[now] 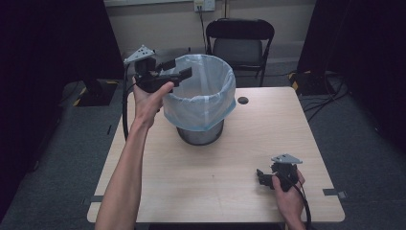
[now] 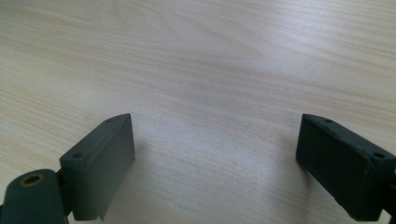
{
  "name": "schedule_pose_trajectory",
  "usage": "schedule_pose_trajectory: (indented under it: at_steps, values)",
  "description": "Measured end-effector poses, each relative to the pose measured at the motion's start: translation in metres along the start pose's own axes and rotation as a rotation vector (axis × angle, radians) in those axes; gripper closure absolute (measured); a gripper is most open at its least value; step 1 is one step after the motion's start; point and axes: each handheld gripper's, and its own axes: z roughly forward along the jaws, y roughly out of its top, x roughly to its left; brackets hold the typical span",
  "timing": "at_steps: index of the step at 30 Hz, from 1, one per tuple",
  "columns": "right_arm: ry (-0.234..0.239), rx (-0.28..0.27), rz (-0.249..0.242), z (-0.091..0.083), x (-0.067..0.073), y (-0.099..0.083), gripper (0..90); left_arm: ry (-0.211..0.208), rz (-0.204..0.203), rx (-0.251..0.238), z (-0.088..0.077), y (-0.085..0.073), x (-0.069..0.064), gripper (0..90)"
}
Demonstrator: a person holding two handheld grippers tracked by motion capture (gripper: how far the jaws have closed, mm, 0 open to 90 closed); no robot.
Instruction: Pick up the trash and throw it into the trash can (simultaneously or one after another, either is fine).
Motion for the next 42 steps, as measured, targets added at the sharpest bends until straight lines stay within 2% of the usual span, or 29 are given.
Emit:
schedule_pose_trajectory:
  at_steps: [2, 3, 10, 20, 22, 28, 30, 34, 41, 42]
  values:
    - [0.000, 0.000, 0.000, 0.000, 0.000, 0.000, 10.7, -0.007, -0.005, 0.001, -0.002, 0.001, 0.001, 17.7]
    - [0.000, 0.000, 0.000, 0.000, 0.000, 0.000, 10.7, 0.011, -0.005, 0.009, -0.004, 0.001, 0.001, 17.8]
    - [0.000, 0.000, -0.001, 0.000, 0.000, 0.000, 10.7, 0.013, -0.002, 0.014, -0.016, 0.001, 0.004, 16.7]
    - [0.000, 0.000, 0.001, 0.000, 0.000, 0.000, 10.7, 0.026, 0.005, 0.021, -0.037, -0.004, 0.016, 16.0]
    - [0.000, 0.000, 0.001, 0.000, 0.000, 0.000, 10.7, 0.041, -0.004, 0.017, -0.041, -0.005, 0.018, 16.2]
    - [0.000, 0.000, 0.001, 0.000, 0.000, 0.000, 10.7, 0.058, 0.012, 0.022, -0.053, -0.006, 0.021, 16.2]
    - [0.000, 0.000, 0.001, 0.000, 0.000, 0.000, 10.7, 0.058, 0.029, 0.025, -0.057, -0.005, 0.021, 16.2]
    - [0.000, 0.000, 0.000, 0.000, 0.000, 0.000, 10.7, 0.064, 0.023, 0.023, -0.064, -0.005, 0.024, 16.2]
    - [0.000, 0.000, 0.001, 0.000, 0.000, 0.000, 10.7, 0.062, 0.037, 0.024, -0.075, -0.009, 0.024, 16.1]
    - [0.000, 0.000, 0.001, 0.000, 0.000, 0.000, 10.7, 0.069, 0.050, 0.031, -0.077, -0.009, 0.023, 16.1]
